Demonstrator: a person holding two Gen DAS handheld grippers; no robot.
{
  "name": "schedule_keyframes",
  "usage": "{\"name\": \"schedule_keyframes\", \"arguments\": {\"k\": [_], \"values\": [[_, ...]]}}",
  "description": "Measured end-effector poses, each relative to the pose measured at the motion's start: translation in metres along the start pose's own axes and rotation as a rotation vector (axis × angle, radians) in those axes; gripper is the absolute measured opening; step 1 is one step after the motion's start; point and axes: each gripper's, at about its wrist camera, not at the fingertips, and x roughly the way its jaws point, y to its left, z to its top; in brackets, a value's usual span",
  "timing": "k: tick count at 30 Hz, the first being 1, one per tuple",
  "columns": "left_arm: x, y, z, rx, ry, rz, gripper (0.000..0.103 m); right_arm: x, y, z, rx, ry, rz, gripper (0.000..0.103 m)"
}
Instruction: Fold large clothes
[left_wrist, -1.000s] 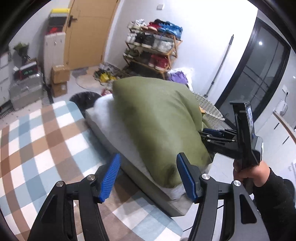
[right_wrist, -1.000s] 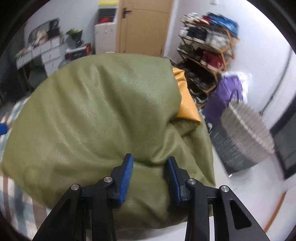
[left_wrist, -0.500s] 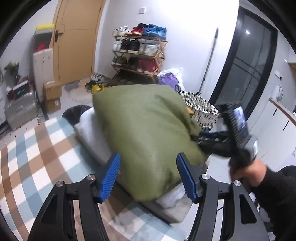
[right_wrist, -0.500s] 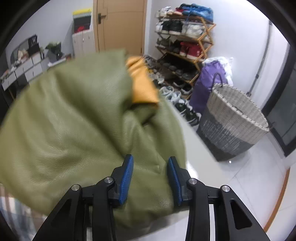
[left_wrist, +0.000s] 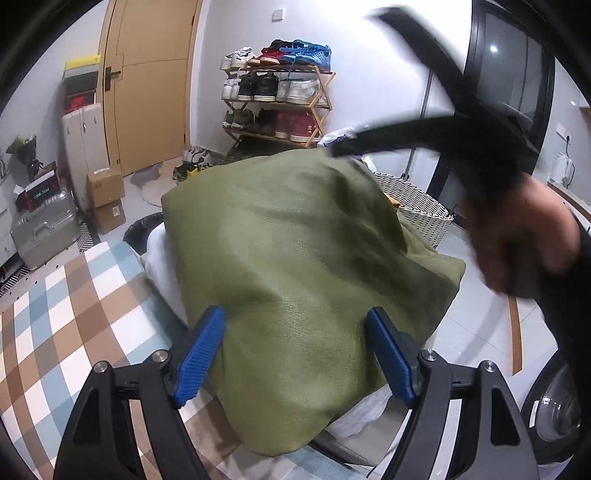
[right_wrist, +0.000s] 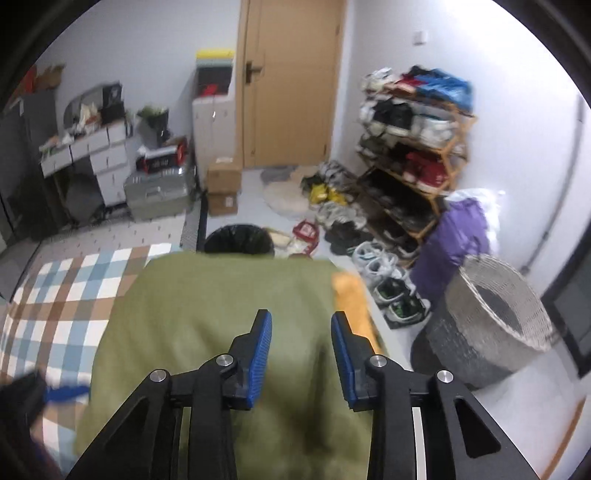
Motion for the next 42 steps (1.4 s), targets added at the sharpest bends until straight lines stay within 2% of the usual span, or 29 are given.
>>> {"name": "schedule_keyframes", "arguments": {"k": [3,5,8,10,12,14,16,17,18,19,20,21,23,25,28,30,32,35,39,40,42], "values": [[-0.002,0.002,0.0,-0.006,-0.008,-0.022,0.074,0.072,0.001,0.013,-0.027,0.194,-0.071,0.03],[-0.004,0.001,0.002,0.001,-0.022,-0.026,0.075,0.106,-0.003,0.0,0.018,0.312,-0.054,0.03],[-0.005,0.004,0.003,-0.027,-0.017,-0.052,0.076,0.1,-0.02,0.002,0.099,0.308,0.004,0.03],[-0.006,0.007,0.003,-0.052,-0.002,-0.064,0.076,0.073,-0.028,-0.001,0.116,0.238,-0.004,0.031],[-0.01,0.014,0.001,-0.09,0.009,-0.066,0.076,0.03,-0.032,-0.01,0.142,0.128,-0.023,0.033],[-0.02,0.022,-0.002,-0.149,-0.002,-0.061,0.076,-0.022,-0.028,-0.032,0.163,0.033,0.018,0.035],[-0.036,0.021,-0.004,-0.154,-0.043,-0.028,0.076,-0.069,-0.02,-0.058,0.175,-0.055,0.047,0.04],[-0.045,0.019,-0.006,-0.143,-0.067,0.003,0.076,-0.088,-0.015,-0.067,0.176,-0.096,0.065,0.049],[-0.056,0.013,-0.007,-0.12,-0.098,0.036,0.076,-0.11,-0.009,-0.078,0.183,-0.149,0.073,0.065],[-0.07,0.005,-0.01,-0.09,-0.134,0.064,0.076,-0.138,-0.003,-0.097,0.2,-0.216,0.058,0.073],[-0.085,-0.002,-0.013,-0.069,-0.166,0.076,0.078,-0.161,0.002,-0.113,0.215,-0.279,0.051,0.088],[-0.091,-0.005,-0.015,-0.059,-0.182,0.077,0.081,-0.176,0.005,-0.123,0.222,-0.324,0.049,0.097],[-0.121,-0.019,-0.024,-0.043,-0.247,0.095,0.098,-0.215,0.02,-0.155,0.223,-0.428,0.013,0.103],[-0.147,-0.03,-0.034,-0.022,-0.328,0.114,0.102,-0.235,0.032,-0.173,0.207,-0.468,-0.003,0.103],[-0.173,-0.049,-0.047,0.029,-0.388,0.164,0.102,-0.266,0.056,-0.201,0.186,-0.506,-0.068,0.103],[-0.179,-0.05,-0.05,0.017,-0.372,0.192,0.102,-0.285,0.068,-0.219,0.209,-0.54,-0.108,0.103],[-0.191,-0.052,-0.063,-0.026,-0.365,0.182,0.102,-0.3,0.076,-0.238,0.228,-0.56,-0.104,0.103],[-0.2,-0.051,-0.074,-0.038,-0.372,0.189,0.102,-0.319,0.086,-0.258,0.228,-0.591,-0.127,0.103],[-0.205,-0.055,-0.08,-0.041,-0.391,0.179,0.102,-0.344,0.094,-0.284,0.329,-0.735,-0.175,0.103],[-0.204,-0.056,-0.081,-0.037,-0.388,0.175,0.102,-0.346,0.097,-0.284,0.311,-0.738,-0.155,0.103],[-0.205,-0.06,-0.082,-0.016,-0.386,0.191,0.102,-0.347,0.102,-0.277,0.285,-0.696,-0.208,0.103]]}}
